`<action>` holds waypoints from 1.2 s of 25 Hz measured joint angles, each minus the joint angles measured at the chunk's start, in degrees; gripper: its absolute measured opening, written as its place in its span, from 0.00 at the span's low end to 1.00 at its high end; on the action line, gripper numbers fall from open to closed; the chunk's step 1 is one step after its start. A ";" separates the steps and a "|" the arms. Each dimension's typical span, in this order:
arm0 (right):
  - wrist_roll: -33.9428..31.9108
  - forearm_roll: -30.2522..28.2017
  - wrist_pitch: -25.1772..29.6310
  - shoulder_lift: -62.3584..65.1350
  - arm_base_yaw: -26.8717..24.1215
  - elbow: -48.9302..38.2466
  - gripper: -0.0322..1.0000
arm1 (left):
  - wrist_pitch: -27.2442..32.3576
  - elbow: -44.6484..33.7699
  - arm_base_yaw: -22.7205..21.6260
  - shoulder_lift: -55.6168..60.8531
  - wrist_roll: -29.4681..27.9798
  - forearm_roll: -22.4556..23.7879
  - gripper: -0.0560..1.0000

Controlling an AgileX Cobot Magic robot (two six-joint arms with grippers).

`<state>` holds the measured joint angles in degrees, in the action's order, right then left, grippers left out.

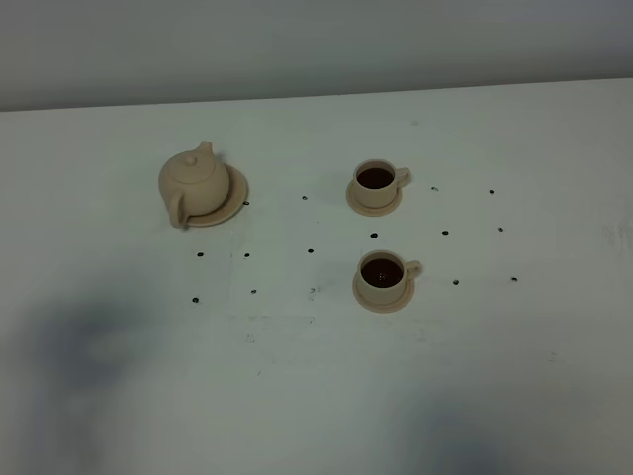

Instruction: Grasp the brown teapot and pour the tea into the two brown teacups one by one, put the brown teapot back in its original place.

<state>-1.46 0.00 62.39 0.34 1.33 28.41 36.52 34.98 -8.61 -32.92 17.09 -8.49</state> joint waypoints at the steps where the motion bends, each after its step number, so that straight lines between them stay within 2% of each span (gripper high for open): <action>1: 0.00 0.00 0.00 0.00 0.00 0.00 0.33 | 2.70 0.00 0.00 1.18 -0.28 0.00 0.36; 7: 0.00 0.00 0.00 0.00 0.00 0.00 0.33 | 14.97 0.00 0.00 8.80 -2.06 0.00 0.36; 12: 0.00 0.00 0.00 0.00 0.00 0.00 0.33 | 21.07 0.00 0.00 13.61 -4.30 0.00 0.36; 19: 0.00 0.00 0.00 0.00 0.00 0.00 0.33 | 22.38 -0.79 0.12 18.66 -4.96 -2.21 0.36; 30: 0.00 0.00 0.00 0.00 0.00 0.00 0.33 | 22.73 -2.38 4.38 23.89 -4.96 -2.83 0.36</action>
<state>-1.46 0.00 62.39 0.34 1.33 28.41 59.25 32.60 -4.22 -9.03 12.12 -11.32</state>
